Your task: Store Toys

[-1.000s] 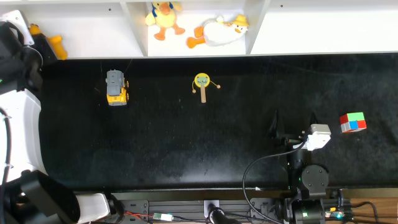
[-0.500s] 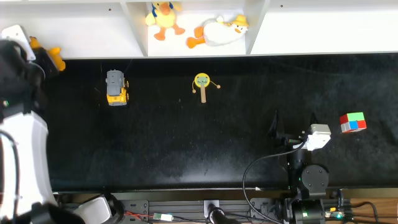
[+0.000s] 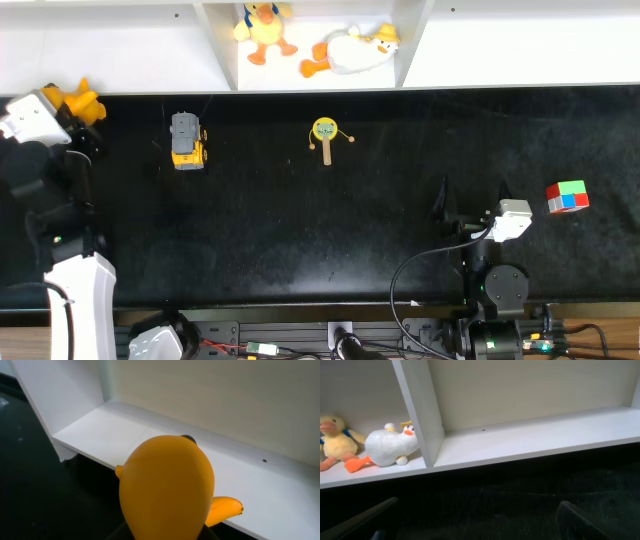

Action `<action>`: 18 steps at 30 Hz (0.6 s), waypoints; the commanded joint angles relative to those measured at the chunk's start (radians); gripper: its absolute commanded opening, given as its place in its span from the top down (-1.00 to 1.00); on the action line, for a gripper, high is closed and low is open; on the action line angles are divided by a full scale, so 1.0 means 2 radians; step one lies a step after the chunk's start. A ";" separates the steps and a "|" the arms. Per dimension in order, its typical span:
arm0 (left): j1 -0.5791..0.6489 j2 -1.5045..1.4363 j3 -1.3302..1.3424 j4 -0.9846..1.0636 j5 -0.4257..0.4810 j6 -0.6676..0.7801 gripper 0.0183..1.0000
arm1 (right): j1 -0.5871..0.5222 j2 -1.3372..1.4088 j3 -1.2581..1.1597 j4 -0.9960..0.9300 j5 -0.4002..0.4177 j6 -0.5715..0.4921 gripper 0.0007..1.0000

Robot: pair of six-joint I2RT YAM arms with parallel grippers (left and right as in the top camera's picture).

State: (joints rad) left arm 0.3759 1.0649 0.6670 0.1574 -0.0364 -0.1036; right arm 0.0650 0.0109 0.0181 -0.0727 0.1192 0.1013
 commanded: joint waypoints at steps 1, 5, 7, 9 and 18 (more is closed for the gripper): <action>-0.006 0.031 -0.002 0.044 -0.001 -0.022 0.94 | -0.002 -0.003 -0.007 0.002 0.001 0.002 -0.99; -0.006 0.082 -0.002 0.108 0.011 -0.033 0.94 | -0.002 -0.003 -0.007 0.002 0.001 0.002 -0.99; -0.006 0.113 0.001 0.134 0.013 -0.041 0.94 | -0.002 -0.003 -0.007 0.002 0.001 0.002 -0.99; -0.006 0.139 0.019 0.139 0.014 -0.043 0.94 | -0.002 -0.003 -0.007 0.002 0.001 0.002 -0.99; -0.006 0.224 0.101 0.119 0.030 -0.042 0.96 | -0.002 -0.003 -0.007 0.002 0.001 0.002 -0.99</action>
State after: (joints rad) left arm 0.3679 1.4727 0.8089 0.3824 0.0044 -0.1741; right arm 0.0650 0.0109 0.0181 -0.0727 0.1196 0.1009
